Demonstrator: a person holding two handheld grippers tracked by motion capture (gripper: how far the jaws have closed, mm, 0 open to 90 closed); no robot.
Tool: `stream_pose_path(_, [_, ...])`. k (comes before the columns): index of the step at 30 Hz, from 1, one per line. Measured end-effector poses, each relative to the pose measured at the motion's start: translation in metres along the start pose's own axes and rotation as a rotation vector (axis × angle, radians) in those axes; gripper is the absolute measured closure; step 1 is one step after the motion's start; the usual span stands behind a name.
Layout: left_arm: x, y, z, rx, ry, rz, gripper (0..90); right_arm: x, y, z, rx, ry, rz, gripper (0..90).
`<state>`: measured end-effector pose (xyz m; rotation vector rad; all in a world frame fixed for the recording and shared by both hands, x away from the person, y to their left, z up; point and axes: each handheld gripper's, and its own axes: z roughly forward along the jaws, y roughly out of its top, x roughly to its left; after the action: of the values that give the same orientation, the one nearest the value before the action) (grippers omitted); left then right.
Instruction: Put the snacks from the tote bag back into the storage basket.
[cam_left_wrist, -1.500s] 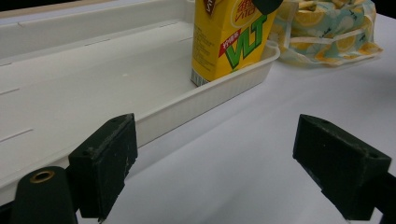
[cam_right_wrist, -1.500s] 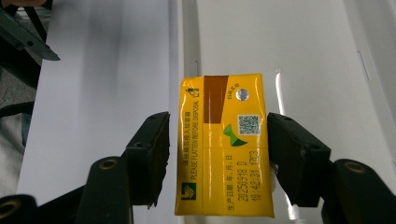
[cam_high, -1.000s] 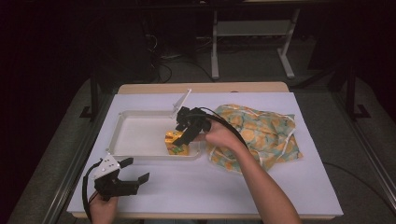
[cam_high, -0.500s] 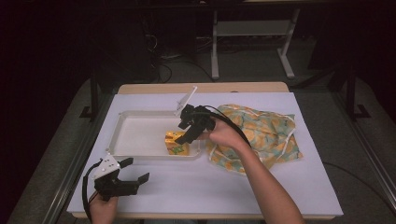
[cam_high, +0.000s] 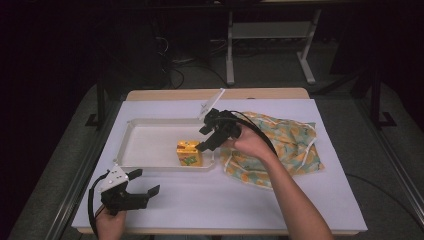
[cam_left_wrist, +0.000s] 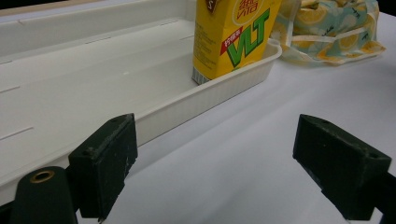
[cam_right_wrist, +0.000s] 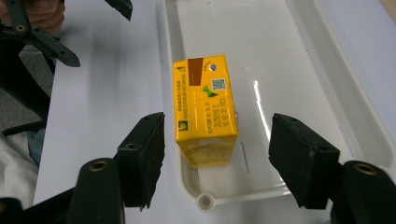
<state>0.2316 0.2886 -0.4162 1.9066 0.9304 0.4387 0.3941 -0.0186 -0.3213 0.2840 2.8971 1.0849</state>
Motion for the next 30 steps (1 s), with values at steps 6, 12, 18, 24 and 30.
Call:
stream_pose_path(6, [0.0,0.0,0.0,0.003,0.001,0.007,13.4,0.0,-0.009,-0.01,-0.008,-0.014,0.02,35.2])
stream_pose_path(12, [-0.001,0.0,0.001,-0.004,0.001,-0.003,13.4,0.0,-0.018,-0.018,-0.016,-0.024,0.037,34.7])
stream_pose_path(18, [-0.001,0.0,0.001,0.003,0.002,0.003,13.4,0.0,-0.028,-0.026,-0.021,-0.042,0.053,33.8])
stream_pose_path(24, [-0.001,0.0,0.001,0.0,0.004,-0.001,13.4,-0.002,-0.044,-0.034,-0.022,-0.055,0.083,33.8])
stream_pose_path(30, [-0.002,0.0,0.002,-0.003,0.004,-0.006,13.4,-0.001,-0.057,-0.04,-0.036,-0.064,0.105,33.0])
